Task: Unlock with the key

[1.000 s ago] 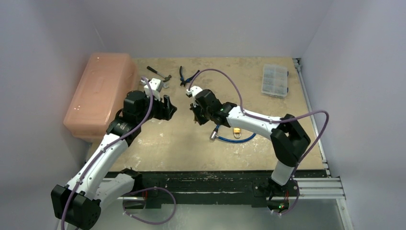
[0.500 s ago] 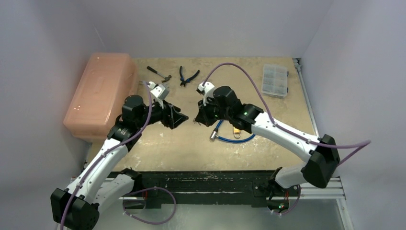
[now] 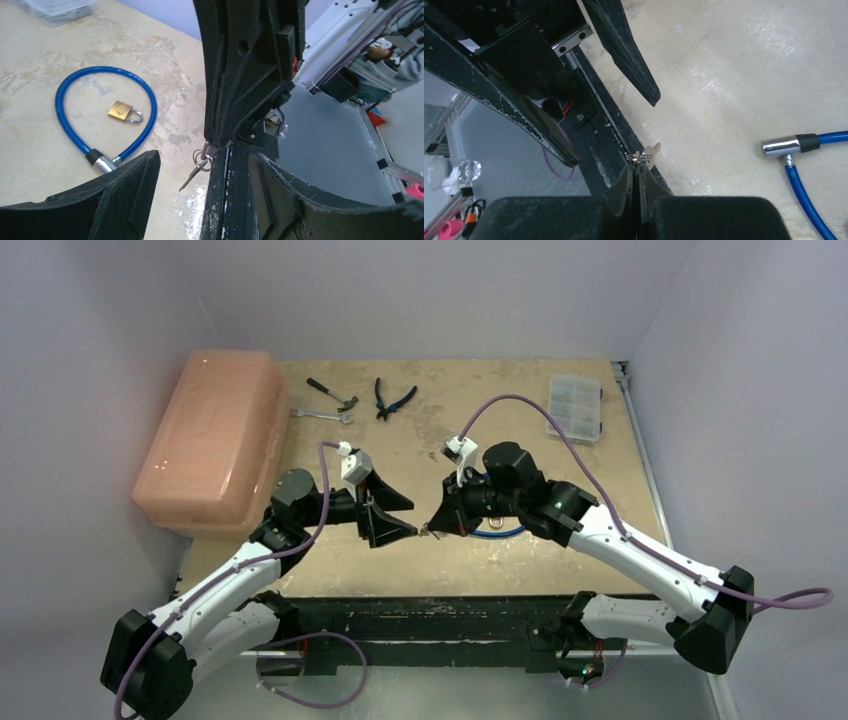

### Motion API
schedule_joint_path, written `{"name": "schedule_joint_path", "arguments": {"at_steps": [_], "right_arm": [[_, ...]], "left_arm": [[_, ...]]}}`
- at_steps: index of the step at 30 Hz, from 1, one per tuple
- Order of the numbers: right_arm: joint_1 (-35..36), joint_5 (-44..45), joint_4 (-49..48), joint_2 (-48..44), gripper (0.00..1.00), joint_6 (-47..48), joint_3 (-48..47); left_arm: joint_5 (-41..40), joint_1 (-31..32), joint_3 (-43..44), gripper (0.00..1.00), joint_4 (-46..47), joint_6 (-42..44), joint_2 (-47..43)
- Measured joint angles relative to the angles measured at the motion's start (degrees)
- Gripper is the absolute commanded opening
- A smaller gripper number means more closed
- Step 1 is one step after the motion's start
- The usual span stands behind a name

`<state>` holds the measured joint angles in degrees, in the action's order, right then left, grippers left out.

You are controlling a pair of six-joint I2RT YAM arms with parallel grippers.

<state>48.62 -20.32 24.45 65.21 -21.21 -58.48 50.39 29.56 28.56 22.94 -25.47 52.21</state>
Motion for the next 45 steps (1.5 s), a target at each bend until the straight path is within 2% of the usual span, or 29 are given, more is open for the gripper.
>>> {"name": "schedule_joint_path", "arguments": {"at_steps": [7, 24, 34, 38, 45], "right_arm": [[0.00, -4.33, 3.19, -0.85, 0.00, 0.50, -0.81], [0.00, -8.00, 6.62, -0.59, 0.00, 2.62, -4.74], [0.00, -10.08, 6.84, 0.79, 0.00, 2.91, -5.29], [0.00, -10.73, 6.84, 1.16, 0.00, 2.99, -5.29], [0.00, -10.84, 6.80, 1.16, 0.00, 3.21, -5.29]], "left_arm": [[1.55, 4.35, -0.09, 0.57, 4.70, -0.02, 1.38], [4.31, 6.23, -1.49, 0.54, 6.64, 0.96, 0.98], [4.31, 6.51, -2.16, 0.45, 8.61, 0.00, 1.75], [4.31, 6.51, -2.19, 0.38, 9.03, -0.48, 2.23], [4.33, 6.84, -2.19, 0.34, 9.22, -0.94, 3.32]]}}
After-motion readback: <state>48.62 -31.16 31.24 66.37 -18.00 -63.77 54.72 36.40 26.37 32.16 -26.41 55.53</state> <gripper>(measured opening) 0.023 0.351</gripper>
